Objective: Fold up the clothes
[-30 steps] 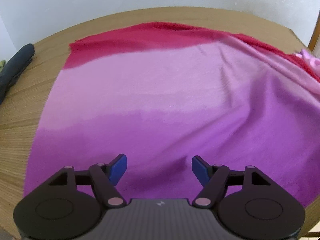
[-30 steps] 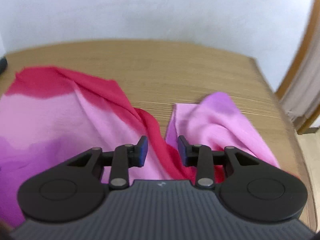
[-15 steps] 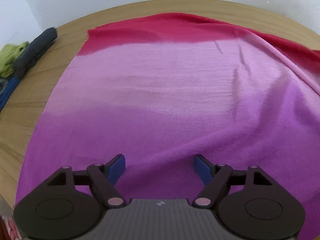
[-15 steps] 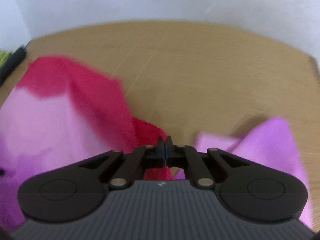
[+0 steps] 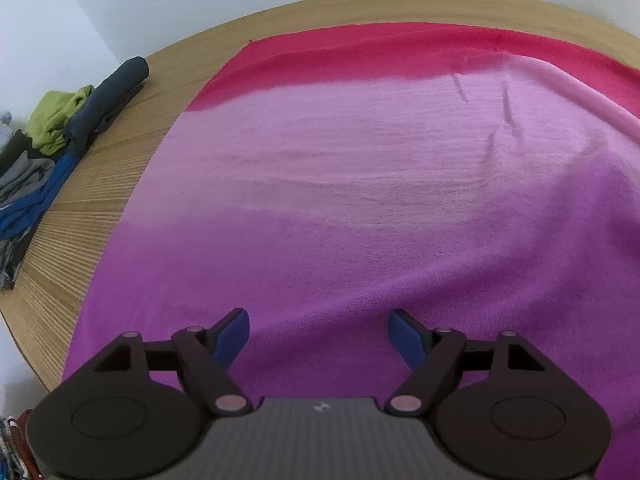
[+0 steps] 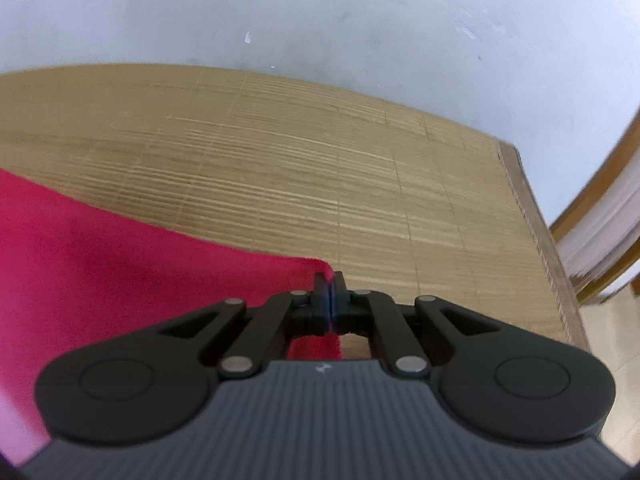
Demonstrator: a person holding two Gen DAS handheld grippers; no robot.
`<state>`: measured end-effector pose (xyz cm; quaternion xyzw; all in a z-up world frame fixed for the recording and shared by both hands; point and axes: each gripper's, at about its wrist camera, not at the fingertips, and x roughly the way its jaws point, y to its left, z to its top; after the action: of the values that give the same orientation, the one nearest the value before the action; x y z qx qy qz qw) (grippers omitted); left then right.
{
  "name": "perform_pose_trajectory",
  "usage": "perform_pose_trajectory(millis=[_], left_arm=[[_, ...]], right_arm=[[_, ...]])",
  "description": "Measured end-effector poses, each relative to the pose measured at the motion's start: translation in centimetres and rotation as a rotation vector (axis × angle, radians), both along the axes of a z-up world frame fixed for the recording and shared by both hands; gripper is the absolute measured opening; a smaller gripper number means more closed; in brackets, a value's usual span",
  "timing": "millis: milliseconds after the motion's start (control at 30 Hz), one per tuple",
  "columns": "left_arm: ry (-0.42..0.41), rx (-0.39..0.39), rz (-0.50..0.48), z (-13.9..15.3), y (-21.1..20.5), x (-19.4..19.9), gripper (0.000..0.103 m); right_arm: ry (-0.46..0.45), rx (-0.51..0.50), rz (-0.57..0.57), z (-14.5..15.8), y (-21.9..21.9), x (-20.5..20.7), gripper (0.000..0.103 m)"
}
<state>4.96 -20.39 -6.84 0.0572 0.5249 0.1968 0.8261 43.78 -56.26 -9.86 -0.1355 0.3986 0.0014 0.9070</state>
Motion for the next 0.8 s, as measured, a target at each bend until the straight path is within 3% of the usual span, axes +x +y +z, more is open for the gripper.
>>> perform_pose_trajectory(millis=[167,300,367,400,433,500,633,733,800], left_arm=[[-0.003,-0.009,0.021,0.1,-0.1,0.0,0.079],[-0.01,-0.009,0.032,0.1,-0.2,-0.1,0.08],[-0.014,-0.002,0.034,0.0,-0.5,-0.1,0.08],[-0.016,-0.001,0.036,0.0,-0.6,-0.2,0.08],[-0.02,0.0,0.038,0.0,-0.7,-0.2,0.08],[-0.027,-0.001,0.039,0.0,-0.6,-0.4,0.08],[-0.038,-0.009,0.021,0.0,-0.4,-0.6,0.079],[-0.052,-0.02,-0.015,0.0,0.0,-1.0,0.078],[-0.066,-0.047,-0.039,0.2,-0.1,-1.4,0.074]], right_arm=[[-0.1,-0.144,-0.066,-0.2,0.2,2.3,0.005],[-0.07,-0.15,-0.067,1.2,0.3,3.9,0.007],[-0.126,-0.141,-0.042,2.8,1.3,2.8,0.017],[-0.153,-0.129,-0.005,3.7,1.8,1.5,0.027],[-0.177,-0.114,0.036,4.5,2.3,0.1,0.036],[-0.183,-0.06,0.198,6.1,3.5,-3.9,0.043],[-0.042,0.031,0.661,6.6,5.1,-14.5,0.045],[0.038,-0.03,0.925,5.6,5.1,-23.4,0.045],[0.094,-0.122,0.943,4.4,4.4,-27.8,0.045]])
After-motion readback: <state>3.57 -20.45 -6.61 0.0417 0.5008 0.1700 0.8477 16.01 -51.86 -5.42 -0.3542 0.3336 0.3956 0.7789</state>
